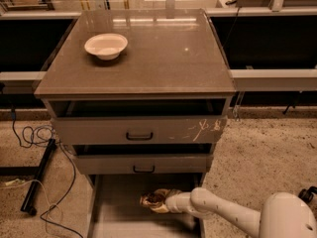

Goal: Place orange can into bottom drawer

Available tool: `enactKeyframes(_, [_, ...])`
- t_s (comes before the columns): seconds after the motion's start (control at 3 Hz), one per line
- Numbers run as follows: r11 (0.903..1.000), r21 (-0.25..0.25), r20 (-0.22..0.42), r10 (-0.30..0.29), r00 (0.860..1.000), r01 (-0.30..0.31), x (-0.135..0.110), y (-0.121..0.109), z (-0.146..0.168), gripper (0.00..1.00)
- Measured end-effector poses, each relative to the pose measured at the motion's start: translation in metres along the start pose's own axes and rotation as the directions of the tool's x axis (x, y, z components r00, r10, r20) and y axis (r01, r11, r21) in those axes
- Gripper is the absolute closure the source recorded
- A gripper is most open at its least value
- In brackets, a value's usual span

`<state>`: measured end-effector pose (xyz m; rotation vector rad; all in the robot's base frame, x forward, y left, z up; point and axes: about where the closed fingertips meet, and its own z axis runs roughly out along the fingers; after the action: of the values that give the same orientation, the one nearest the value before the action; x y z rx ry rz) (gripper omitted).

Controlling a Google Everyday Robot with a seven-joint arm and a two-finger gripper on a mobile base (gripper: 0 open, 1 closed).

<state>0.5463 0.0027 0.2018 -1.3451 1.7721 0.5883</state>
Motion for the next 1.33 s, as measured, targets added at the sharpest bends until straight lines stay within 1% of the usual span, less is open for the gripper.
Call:
enactKeyframes(0.33, [0.9996,-0.014,-0.034,0.024,0.999,-0.025,0.028,-0.003,0.015,1.00])
enactKeyframes(0.67, [0.9993,-0.017,-0.054,0.031,0.998,-0.032,0.045,-0.004,0.023,0.96])
enactKeyframes(1.33, [0.9993,-0.017,-0.054,0.031,0.998,-0.032,0.045,-0.004,0.023,0.50])
